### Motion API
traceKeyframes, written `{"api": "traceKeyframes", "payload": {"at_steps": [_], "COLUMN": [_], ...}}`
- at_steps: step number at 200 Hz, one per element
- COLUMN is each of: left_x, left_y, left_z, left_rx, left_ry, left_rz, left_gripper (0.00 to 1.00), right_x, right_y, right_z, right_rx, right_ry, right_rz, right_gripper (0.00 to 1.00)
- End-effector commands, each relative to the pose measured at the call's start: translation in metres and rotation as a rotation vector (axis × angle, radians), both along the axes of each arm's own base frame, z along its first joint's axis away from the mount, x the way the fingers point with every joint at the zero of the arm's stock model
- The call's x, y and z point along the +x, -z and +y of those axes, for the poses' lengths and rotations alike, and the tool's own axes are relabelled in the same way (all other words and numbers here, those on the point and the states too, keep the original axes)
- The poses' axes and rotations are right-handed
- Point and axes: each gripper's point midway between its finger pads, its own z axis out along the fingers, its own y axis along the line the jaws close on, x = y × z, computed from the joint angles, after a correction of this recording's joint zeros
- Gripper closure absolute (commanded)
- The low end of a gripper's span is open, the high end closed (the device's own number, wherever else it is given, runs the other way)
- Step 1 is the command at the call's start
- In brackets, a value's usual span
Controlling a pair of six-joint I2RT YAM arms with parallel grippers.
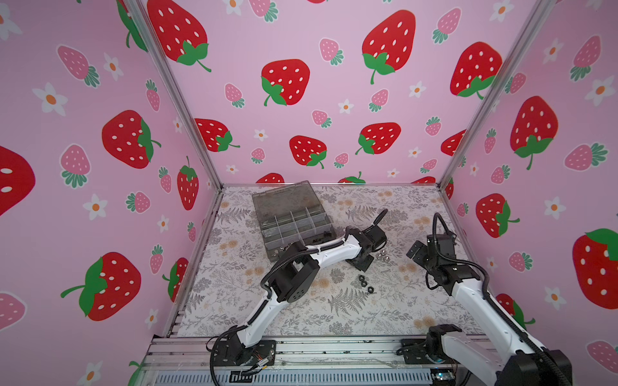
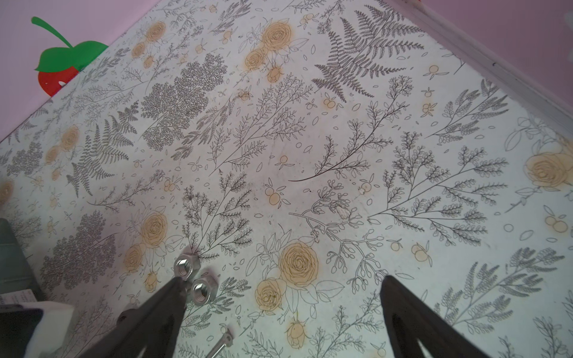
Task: Sort the screws and nuts into containers
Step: Pick up the nut at the center of the table.
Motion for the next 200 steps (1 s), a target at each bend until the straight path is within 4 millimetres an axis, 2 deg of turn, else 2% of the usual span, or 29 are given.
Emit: {"api": "traceKeyframes", "payload": {"at_steps": [1,58,121,152,200], "left_x": [-0.013,-0.014,-0.011,-0.008,0.007], "left_y": [0.016,0.016,0.000,-0.015,-0.050], "left_z": [0.020,0.025,0.023,0.026,0.036], "left_rx": [0.072,0.082,0.062,0.050,0.008], "left_ry": [-0.009,-0.026,-0.047,-0.060,-0.111], "left_rz": [0.066,0.067,0.038,0.014,-0.046], "left_gripper": [1.00,1.00,1.00,1.00,1.00], "right_x": [-0.006,-0.004,0.004,0.007,0.009], "right_y": [0.008,0.014,0.013,0.012,0.008], "right_z": [-0.003,-0.001,-0.001,0.000,0.000], "right_rx": [-0.004,-0.005,-0.024,-0.028,-0.037], "right_ry": [0.018,0.007,0.000,-0.006,-0.015], "right_rz": [0.013,0.023,0.015,0.009,-0.002], "right_gripper": [0.00,0.00,0.00,0.00,0.00]}}
